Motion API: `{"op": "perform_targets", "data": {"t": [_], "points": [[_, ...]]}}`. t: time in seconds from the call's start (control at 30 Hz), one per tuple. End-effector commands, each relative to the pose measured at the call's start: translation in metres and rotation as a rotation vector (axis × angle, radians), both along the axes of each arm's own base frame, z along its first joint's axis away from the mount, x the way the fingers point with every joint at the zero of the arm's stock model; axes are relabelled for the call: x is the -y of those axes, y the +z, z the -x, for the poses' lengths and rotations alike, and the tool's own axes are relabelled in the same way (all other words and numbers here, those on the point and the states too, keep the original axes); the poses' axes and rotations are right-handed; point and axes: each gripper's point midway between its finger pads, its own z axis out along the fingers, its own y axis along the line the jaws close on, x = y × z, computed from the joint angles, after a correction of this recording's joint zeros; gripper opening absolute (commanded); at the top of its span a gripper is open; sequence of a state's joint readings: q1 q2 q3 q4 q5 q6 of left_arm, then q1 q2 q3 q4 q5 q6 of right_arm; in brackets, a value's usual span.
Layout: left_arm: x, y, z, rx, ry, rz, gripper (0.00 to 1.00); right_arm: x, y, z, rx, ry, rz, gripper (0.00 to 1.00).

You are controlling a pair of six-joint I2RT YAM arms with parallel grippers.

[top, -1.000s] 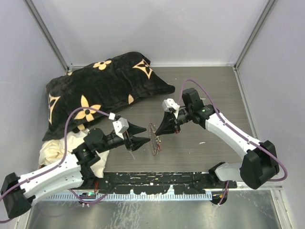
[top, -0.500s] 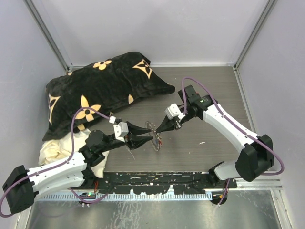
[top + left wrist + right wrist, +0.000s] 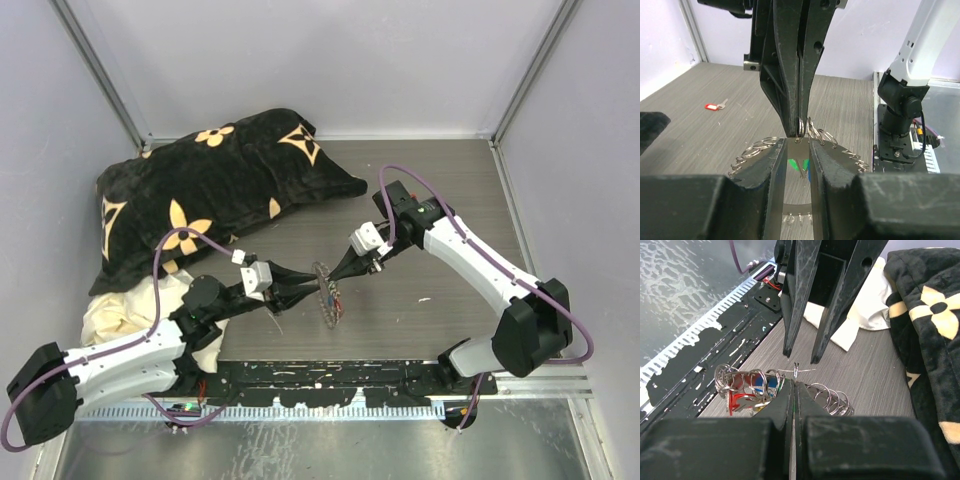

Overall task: Remove the keys from the keyring
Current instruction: Remove the key from the keyring.

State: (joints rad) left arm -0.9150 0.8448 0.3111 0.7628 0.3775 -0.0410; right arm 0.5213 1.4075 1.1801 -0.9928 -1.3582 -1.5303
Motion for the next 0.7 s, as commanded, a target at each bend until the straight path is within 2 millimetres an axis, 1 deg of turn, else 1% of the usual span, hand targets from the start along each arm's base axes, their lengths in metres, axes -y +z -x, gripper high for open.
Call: {"op": "perform_targets", "data": {"t": [0.0,0.2,0.33,0.57,0.67], "points": [[0.004,0.034,-0.005,0.072,0.007,0.099,0.25,-0.004,0.026,0.002,0.026,0.031,-0.098,0.01],[0.011,0.035,-0.006,0.062,-0.012,0.11,0.24,-0.004,0.025,0.002,0.014,0.029,-0.101,0.01],[0.014,0.038,-0.008,0.06,-0.012,0.122,0.24,-0.004,0.025,0.003,0.009,0.031,-0.104,0.01],[0.016,0.039,-0.006,0.048,-0.023,0.127,0.2,-0.003,0.025,0.003,0.005,0.031,-0.107,0.01],[0.017,0.039,-0.006,0.043,-0.027,0.127,0.2,-0.003,0.025,0.004,0.001,0.032,-0.107,0.01]]}}
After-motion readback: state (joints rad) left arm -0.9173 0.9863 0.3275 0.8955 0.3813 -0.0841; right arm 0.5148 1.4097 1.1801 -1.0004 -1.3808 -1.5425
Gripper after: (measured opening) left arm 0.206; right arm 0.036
